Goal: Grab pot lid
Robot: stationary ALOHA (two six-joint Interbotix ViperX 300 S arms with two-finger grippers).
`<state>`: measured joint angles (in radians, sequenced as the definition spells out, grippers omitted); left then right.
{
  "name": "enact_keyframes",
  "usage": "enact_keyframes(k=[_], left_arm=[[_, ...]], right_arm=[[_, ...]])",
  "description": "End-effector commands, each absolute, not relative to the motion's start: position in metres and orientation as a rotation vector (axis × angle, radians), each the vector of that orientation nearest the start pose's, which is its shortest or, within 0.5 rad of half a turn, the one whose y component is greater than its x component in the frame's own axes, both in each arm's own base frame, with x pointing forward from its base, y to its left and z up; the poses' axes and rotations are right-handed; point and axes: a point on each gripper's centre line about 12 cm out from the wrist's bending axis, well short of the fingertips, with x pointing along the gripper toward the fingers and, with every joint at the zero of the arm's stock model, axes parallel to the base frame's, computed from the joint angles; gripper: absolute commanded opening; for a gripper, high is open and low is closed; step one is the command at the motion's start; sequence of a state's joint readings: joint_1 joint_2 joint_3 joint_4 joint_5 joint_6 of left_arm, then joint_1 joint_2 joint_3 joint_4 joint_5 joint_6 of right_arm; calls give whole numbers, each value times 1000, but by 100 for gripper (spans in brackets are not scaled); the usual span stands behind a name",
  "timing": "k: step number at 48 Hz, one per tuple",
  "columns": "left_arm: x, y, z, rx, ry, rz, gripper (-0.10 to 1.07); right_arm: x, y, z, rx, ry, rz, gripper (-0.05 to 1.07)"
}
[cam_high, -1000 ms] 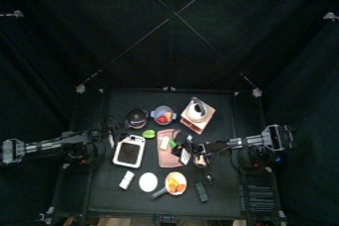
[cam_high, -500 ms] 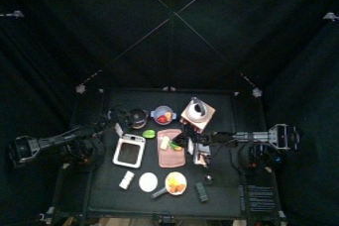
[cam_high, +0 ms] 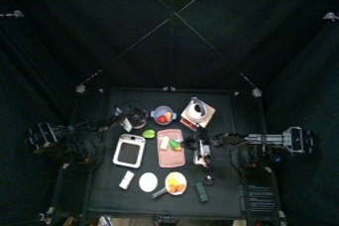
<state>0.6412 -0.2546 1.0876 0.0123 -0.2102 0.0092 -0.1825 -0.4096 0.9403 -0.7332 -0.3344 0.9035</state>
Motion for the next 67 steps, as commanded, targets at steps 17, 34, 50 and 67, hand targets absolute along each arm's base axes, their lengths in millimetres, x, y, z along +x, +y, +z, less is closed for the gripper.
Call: enact_keyframes(k=[17, 34, 50, 67], left_arm=[[235, 180, 143, -152, 638, 602, 97], [223, 167, 161, -101, 661, 578, 97], [222, 164, 155, -77, 692, 554, 97], [222, 165, 152, -84, 703, 558, 83]], right_arm=[[295, -25, 254, 274, 215, 31, 61], [296, -25, 256, 274, 209, 36, 61], [297, -25, 256, 273, 210, 37, 61], [297, -25, 255, 273, 212, 36, 61]])
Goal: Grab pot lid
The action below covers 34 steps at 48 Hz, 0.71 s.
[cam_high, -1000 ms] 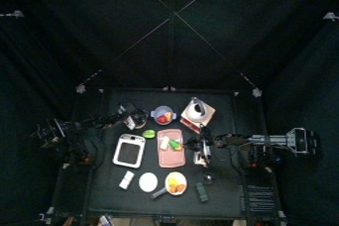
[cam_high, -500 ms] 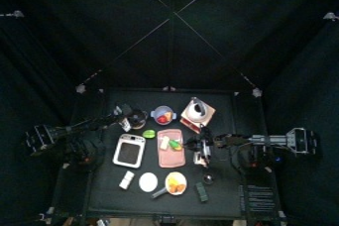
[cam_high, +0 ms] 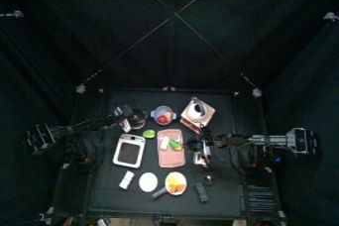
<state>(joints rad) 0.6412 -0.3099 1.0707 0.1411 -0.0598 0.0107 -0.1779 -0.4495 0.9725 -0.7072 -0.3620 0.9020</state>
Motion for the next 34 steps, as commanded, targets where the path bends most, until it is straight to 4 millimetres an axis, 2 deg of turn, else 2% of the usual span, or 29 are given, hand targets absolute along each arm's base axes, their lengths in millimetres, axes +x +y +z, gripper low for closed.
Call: enact_keyframes(k=[1, 6, 34], left_arm=[[222, 165, 152, -84, 703, 558, 82], [222, 166, 152, -85, 703, 558, 77], [225, 169, 148, -93, 720, 560, 75]], right_arm=[[297, -25, 255, 273, 212, 36, 61], [297, -24, 255, 273, 212, 38, 61], [297, -25, 254, 274, 215, 36, 61]])
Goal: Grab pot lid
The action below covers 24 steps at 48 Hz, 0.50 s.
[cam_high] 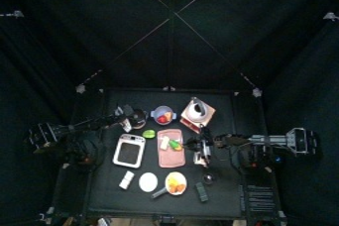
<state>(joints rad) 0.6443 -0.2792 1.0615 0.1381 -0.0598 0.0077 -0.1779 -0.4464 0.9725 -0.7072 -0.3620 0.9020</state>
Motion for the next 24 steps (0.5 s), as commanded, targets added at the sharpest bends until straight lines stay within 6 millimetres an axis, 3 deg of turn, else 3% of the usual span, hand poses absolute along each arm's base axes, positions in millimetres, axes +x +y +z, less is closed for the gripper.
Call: enact_keyframes(k=[1, 8, 18, 24], left_arm=[[225, 169, 148, -92, 721, 560, 75], [225, 169, 148, -93, 720, 560, 72], [225, 168, 149, -92, 717, 557, 55], [225, 165, 153, -84, 703, 552, 53]], right_arm=[[297, -25, 255, 273, 212, 36, 61], [297, -25, 254, 274, 215, 36, 61], [297, -25, 254, 274, 216, 36, 61], [296, -25, 253, 274, 216, 36, 61]])
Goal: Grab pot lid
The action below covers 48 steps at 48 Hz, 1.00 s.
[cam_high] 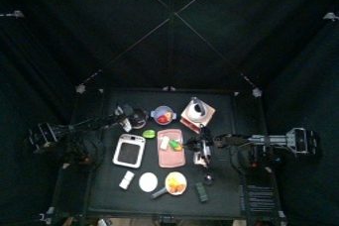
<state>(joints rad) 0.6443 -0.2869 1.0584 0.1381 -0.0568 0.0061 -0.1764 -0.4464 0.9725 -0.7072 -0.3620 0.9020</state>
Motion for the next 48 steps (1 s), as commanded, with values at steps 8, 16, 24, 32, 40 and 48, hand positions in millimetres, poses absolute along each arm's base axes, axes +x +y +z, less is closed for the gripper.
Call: enact_keyframes(k=[8, 16, 24, 32, 40, 48], left_arm=[[227, 156, 168, -60, 671, 530, 53], [225, 150, 179, -48, 655, 520, 53], [219, 146, 186, -42, 636, 525, 53], [214, 143, 190, -39, 618, 528, 53], [213, 141, 191, -38, 612, 528, 53], [213, 141, 191, -38, 612, 526, 53]], right_arm=[[296, -25, 253, 274, 216, 36, 61], [297, -25, 253, 274, 218, 36, 61], [297, -25, 253, 274, 218, 36, 61], [296, -25, 253, 273, 217, 36, 61], [296, -25, 253, 273, 217, 36, 61], [297, -25, 252, 275, 221, 35, 61]])
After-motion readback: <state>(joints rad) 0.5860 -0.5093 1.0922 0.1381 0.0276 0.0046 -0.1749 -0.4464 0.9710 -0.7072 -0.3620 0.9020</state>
